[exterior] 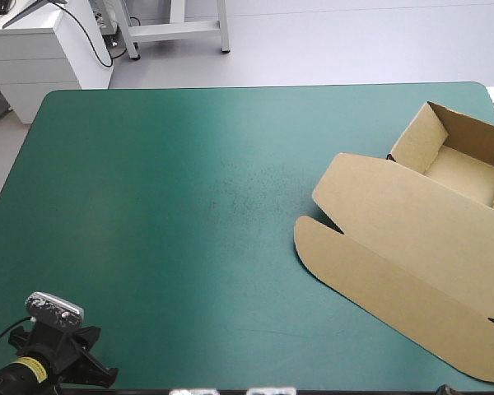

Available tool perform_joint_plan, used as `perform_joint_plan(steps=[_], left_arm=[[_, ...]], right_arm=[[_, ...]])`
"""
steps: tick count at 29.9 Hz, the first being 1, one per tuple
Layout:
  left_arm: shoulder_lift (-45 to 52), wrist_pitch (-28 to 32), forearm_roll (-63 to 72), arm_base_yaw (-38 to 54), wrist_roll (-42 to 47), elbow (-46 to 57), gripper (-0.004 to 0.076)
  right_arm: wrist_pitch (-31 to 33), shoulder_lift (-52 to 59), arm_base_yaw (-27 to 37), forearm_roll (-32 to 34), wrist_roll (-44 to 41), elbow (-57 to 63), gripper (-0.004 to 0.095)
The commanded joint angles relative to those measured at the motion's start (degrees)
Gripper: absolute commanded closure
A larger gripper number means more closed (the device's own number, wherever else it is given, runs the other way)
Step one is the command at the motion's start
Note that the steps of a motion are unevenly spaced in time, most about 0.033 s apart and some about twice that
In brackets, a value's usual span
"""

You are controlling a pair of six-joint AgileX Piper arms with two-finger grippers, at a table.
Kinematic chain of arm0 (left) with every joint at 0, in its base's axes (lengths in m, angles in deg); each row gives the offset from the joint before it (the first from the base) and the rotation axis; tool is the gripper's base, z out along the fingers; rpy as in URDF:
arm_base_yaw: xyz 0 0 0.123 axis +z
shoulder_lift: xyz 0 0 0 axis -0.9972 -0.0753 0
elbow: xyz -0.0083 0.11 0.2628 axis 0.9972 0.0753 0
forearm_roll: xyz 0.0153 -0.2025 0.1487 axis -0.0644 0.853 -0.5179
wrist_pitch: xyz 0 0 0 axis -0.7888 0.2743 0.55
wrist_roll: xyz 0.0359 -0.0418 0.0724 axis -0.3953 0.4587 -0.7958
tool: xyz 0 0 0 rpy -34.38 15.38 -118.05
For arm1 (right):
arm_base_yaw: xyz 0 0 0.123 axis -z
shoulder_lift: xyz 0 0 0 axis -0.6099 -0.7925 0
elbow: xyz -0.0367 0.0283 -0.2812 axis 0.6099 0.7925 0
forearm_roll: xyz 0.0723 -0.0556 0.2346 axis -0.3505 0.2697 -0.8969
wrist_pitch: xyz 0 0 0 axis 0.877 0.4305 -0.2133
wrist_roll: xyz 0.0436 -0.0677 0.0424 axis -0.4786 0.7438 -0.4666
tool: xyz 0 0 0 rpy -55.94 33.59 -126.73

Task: Fold the box

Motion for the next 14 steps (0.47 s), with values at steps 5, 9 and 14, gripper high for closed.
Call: perform_joint_plan(steps=[5,9,14], left_arm=[[-0.7,3.0,-1.7,-0.3,3.3,-1.4,0.0731],[-0.7,3.0,-1.7,-0.3,3.3,-1.4,0.0731],[-0.7,2.7,-1.7,-0.3,3.3,-1.4,0.0731]], right_arm=[[-3.8,21.7,-6.4,-2.0,3.2,17.1,0.0923],[-4.3,32.0,-14.5,-2.0,4.4,25.9,0.0923],[-4.1,43.4,-21.1,-1.7,4.6,36.6,0.0923]])
